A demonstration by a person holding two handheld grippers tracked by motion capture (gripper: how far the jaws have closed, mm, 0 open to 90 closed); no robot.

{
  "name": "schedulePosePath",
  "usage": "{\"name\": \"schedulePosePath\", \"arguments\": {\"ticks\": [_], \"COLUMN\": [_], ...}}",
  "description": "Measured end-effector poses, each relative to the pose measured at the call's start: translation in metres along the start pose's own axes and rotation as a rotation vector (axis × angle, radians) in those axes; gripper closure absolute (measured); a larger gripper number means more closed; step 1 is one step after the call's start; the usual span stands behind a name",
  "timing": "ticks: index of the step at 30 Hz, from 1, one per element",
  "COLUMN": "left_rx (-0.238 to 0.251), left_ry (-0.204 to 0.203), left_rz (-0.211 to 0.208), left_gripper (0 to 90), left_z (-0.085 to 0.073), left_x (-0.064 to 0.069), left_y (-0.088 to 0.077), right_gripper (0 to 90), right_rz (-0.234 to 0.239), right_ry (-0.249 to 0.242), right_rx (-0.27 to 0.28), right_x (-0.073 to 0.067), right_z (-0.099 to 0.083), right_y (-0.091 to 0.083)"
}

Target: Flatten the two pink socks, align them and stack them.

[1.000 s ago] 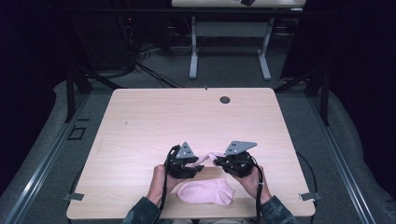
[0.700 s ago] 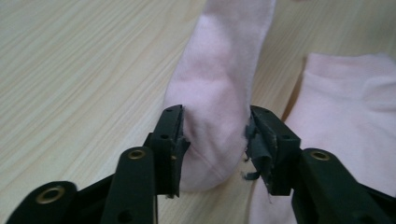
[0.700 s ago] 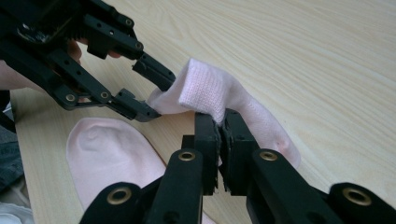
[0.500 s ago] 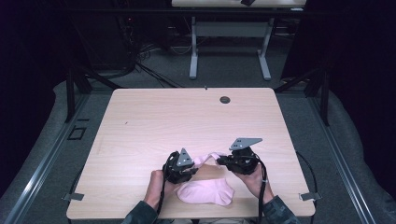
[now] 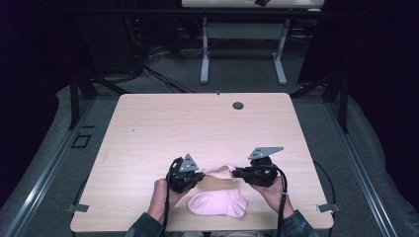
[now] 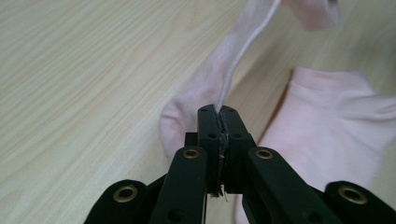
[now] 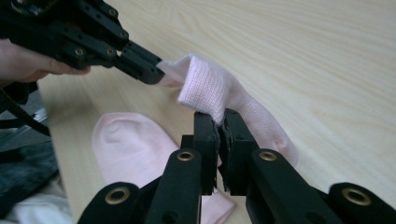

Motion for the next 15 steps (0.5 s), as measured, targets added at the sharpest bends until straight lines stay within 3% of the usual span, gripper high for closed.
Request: {"name": "schedulePosePath", "arguments": {"ticks": [4,9,15], "left_rx": [-0.020,-0.043,-0.059], "left_ry": [-0.005,-0.013,-0.054], "left_rz": [-0.037,-0.063,-0.083], "left_gripper": [89.3,89.3,89.4], "left_z": [0.003,0.004,0.004], "left_x": [0.005,0.009,0.007], "left_y": [-0.011,-0.017,-0.010], "right_gripper": [85.9,85.7,85.5], "right_rz": [0.058,0.062,0.044], "right_ry": [0.036,0.060,0.117], "right_rx": [-0.005,-0.033,-0.074], "right_x": [-0.005,-0.004,0.011], "right_z": [-0.006,-0.011,-0.017], "right_y": [-0.006,-0.004,0.010]}}
Point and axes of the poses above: each handheld gripper's, and its own axes: y roughly forward along the jaws, z roughly out of its top, x roughly to its right, the point moved 4 cm from there along y, roughly forward along the jaws, and after that the axes turned 2 degrees about -x, right-handed, at the moved point
